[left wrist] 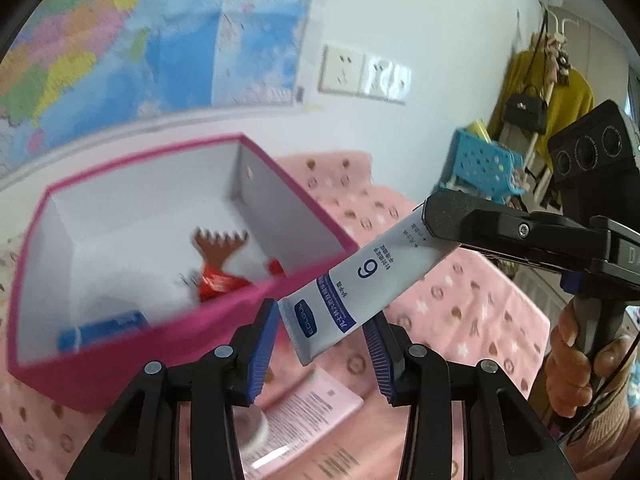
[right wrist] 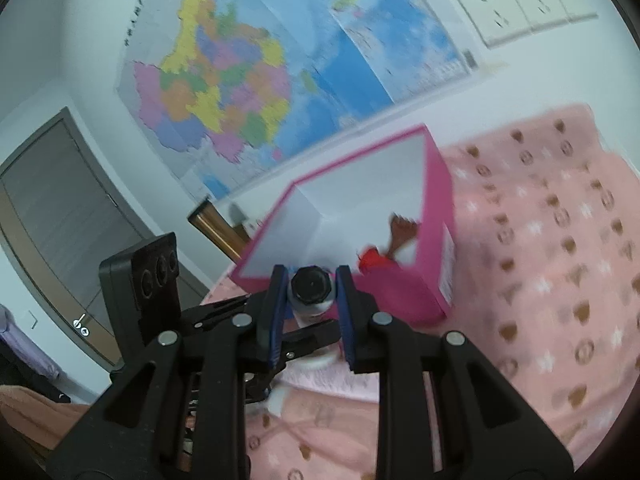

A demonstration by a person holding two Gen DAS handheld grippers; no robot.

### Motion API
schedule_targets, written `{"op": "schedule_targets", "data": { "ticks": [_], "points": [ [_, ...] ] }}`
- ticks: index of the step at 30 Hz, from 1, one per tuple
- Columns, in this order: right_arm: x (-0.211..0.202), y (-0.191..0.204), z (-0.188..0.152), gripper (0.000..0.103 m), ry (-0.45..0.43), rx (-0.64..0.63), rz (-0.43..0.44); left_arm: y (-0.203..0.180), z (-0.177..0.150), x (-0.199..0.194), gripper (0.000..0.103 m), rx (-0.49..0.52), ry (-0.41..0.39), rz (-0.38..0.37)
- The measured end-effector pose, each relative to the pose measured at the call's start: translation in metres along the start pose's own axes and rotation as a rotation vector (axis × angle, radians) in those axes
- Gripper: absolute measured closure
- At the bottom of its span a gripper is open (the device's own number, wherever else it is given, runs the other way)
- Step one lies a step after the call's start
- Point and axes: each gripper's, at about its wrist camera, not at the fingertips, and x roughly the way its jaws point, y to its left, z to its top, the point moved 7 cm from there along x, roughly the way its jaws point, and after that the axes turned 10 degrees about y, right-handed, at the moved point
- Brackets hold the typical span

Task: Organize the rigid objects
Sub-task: 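Carry the white tube into the magenta box and release it, then move the right gripper back toward the white tape roll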

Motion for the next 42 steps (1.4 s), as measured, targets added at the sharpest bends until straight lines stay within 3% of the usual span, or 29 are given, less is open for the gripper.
{"op": "schedule_targets", "data": {
  "ticks": [6,14,16,18,22,24,35,42],
  "points": [
    [0.018,0.003,0.041,0.077,-0.025,-0.009,0.041,0.028,0.033,-0.003,0.06,-0.026,-0.031,0.053],
    [0.065,-0.027,0.067,0.077,0.017,0.064,0.052,0.07,0.049,0.039,0.06,-0.078,0.048,0.13],
    [0.076,-0.035,0.069,0.076,0.033,0.064,0.022,0.074,0.049,0.049,0.06,-0.079,0.069,0.148],
    [0.089,-0.046,0.07,0.076,0.057,0.046,-0.078,0.079,0.048,0.057,0.06,-0.084,0.085,0.191],
    [0.09,-0.055,0.066,0.054,0.052,-0.036,-0.293,0.085,0.044,0.056,0.058,-0.107,0.078,0.206],
    [0.084,-0.052,0.062,0.052,0.038,-0.06,-0.319,0.084,0.04,0.05,0.058,-0.103,0.064,0.207],
    [0.054,-0.021,0.024,0.052,0.056,-0.134,-0.258,0.069,0.005,-0.007,0.046,-0.07,-0.057,0.155],
    [0.046,-0.004,-0.015,0.052,0.118,-0.147,-0.174,0.065,-0.026,-0.021,0.042,-0.073,-0.048,0.129]
  ]
}}
